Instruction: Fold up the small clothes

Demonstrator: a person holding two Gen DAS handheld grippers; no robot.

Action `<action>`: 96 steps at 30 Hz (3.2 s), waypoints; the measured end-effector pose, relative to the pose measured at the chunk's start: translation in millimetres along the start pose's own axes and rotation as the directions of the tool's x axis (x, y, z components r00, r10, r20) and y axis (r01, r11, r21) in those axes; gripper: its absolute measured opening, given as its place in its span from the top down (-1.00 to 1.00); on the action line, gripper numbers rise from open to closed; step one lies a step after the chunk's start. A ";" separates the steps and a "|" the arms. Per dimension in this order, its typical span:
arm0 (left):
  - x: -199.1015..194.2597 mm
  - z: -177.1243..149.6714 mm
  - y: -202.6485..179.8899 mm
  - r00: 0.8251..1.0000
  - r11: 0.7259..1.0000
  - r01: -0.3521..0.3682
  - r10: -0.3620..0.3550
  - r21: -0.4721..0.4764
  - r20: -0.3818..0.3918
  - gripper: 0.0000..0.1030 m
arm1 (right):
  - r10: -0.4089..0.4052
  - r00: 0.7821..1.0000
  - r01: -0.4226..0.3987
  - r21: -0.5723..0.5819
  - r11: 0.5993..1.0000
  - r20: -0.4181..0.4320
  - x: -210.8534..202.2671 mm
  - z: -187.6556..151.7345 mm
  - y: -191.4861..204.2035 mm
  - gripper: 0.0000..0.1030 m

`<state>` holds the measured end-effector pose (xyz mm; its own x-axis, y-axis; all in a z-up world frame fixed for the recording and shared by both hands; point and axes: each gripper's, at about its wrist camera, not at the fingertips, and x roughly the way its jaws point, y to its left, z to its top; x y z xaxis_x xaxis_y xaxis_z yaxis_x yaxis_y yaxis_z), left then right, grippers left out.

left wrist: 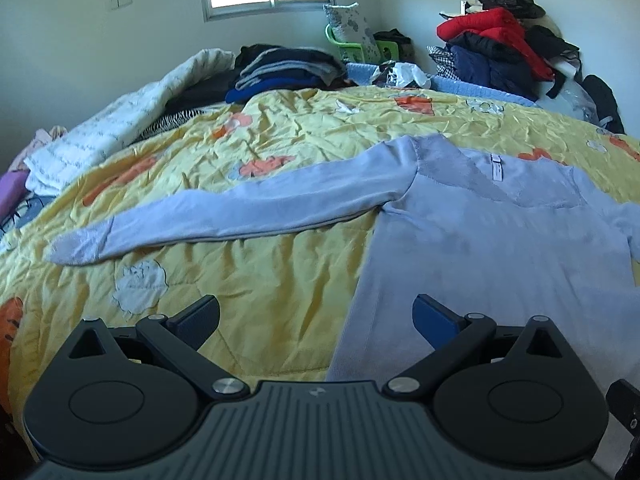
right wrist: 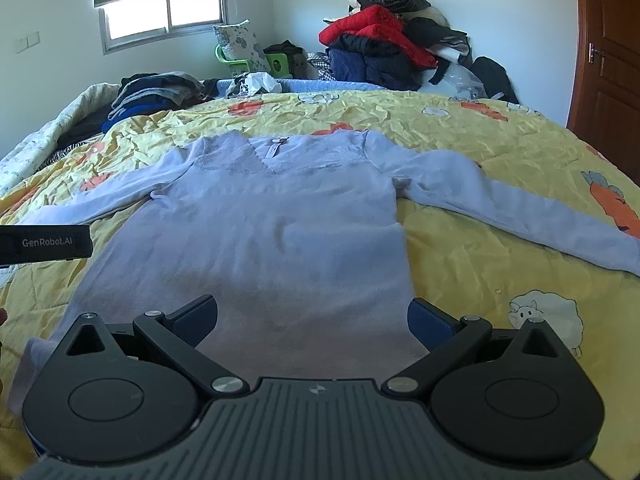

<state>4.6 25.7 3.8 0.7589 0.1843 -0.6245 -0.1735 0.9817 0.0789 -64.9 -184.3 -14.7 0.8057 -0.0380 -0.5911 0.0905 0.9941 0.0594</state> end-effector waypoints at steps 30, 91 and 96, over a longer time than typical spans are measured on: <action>-17.2 -11.6 -37.3 0.984 0.972 0.179 -0.179 0.151 -0.008 -1.00 | -0.037 0.999 0.037 0.054 0.998 0.002 1.3 -0.8 -22.4 -0.98; -18.8 -17.7 -46.7 0.984 0.967 0.179 -0.180 0.180 -0.010 -1.00 | -0.067 0.997 0.070 0.085 0.994 -0.038 10.0 -2.0 -31.8 -0.99; -19.2 -18.7 -47.7 0.984 0.966 0.177 -0.178 0.188 -0.011 -1.00 | -0.096 0.995 0.099 0.088 0.991 -0.042 11.9 -1.6 -37.9 -0.99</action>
<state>-13.4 -25.5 -2.5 0.7707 0.0061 -0.6371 0.0846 0.9901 0.1118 -59.7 -222.3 -25.3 0.7682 -0.1291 -0.6271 0.2215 0.9726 0.0711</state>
